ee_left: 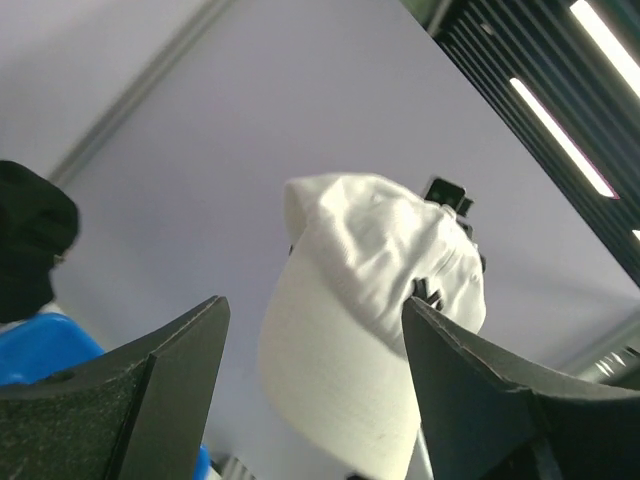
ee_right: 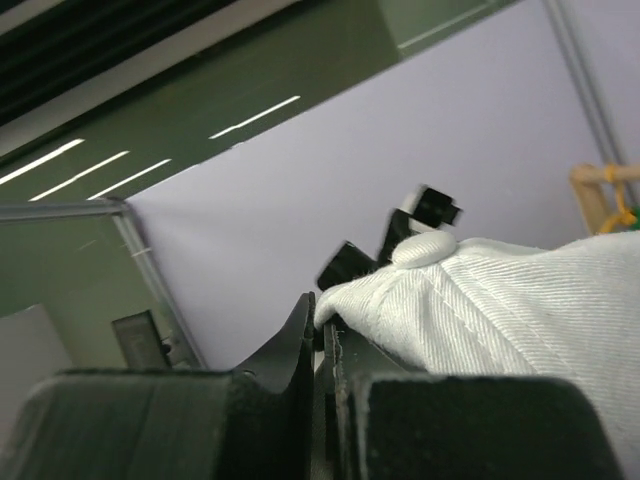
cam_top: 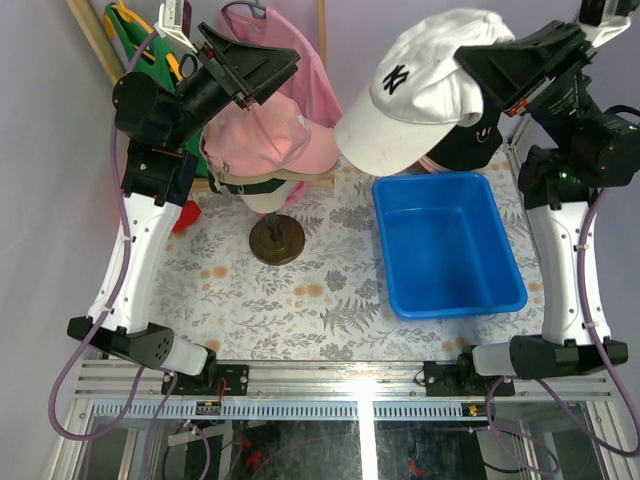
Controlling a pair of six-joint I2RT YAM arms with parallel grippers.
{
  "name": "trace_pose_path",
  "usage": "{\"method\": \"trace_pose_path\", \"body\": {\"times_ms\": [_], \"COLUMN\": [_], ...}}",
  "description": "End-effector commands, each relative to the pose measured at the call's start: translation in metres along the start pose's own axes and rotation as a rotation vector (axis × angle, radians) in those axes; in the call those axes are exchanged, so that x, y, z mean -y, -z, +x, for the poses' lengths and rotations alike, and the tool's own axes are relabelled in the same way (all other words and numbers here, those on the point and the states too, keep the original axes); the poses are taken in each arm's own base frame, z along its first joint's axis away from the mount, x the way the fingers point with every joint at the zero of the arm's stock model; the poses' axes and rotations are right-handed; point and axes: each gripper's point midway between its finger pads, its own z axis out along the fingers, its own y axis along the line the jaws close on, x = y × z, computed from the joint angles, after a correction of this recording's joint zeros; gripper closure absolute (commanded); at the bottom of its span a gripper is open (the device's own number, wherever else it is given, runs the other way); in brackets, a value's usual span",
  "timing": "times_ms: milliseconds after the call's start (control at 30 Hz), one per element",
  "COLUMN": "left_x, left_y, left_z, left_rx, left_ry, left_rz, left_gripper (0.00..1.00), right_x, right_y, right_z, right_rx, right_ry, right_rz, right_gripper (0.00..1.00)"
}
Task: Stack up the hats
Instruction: Pick up the hat from the bin, then stack the hat on the hat.
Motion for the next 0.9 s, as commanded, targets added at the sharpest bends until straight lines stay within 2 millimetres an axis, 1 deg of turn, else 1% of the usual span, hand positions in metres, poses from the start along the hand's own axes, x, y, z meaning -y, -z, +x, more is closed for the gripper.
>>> {"method": "trace_pose_path", "body": {"times_ms": [0, 133, 267, 400, 500, 633, 700, 733, 867], "left_x": [0.032, 0.039, 0.048, 0.061, 0.067, 0.064, 0.06, 0.058, 0.056], "left_y": [0.007, 0.011, 0.015, 0.018, 0.019, 0.018, 0.019, 0.018, 0.019], "left_z": [0.016, 0.018, 0.02, 0.026, 0.035, 0.046, 0.049, 0.05, 0.055], "left_rx": [-0.117, -0.129, -0.143, -0.181, -0.228, -0.267, -0.273, -0.277, -0.293], "left_ry": [0.088, 0.155, 0.216, 0.243, 0.274, 0.294, 0.3, 0.303, 0.316], "left_rz": [0.187, 0.245, 0.336, 0.418, 0.463, 0.462, 0.452, 0.45, 0.453], "left_gripper": [0.3, 0.29, 0.29, 0.29, 0.28, 0.28, 0.28, 0.28, 0.28], "right_x": [-0.096, -0.105, -0.103, -0.104, -0.105, -0.106, -0.113, -0.102, -0.101], "right_y": [0.0, -0.003, -0.004, -0.011, -0.02, -0.031, -0.034, -0.039, -0.046], "right_z": [-0.01, -0.02, -0.026, -0.026, -0.023, -0.018, -0.017, -0.016, -0.011], "right_rx": [-0.01, 0.009, 0.032, 0.034, 0.025, 0.014, 0.01, 0.007, 0.0], "right_ry": [0.051, 0.015, -0.021, -0.042, -0.052, -0.061, -0.059, -0.072, -0.088], "right_rz": [-0.317, -0.383, -0.431, -0.474, -0.5, -0.524, -0.543, -0.536, -0.558], "right_gripper": [1.0, 1.0, 1.0, 1.0, 1.0, 1.0, 1.0, 1.0, 1.0]}}
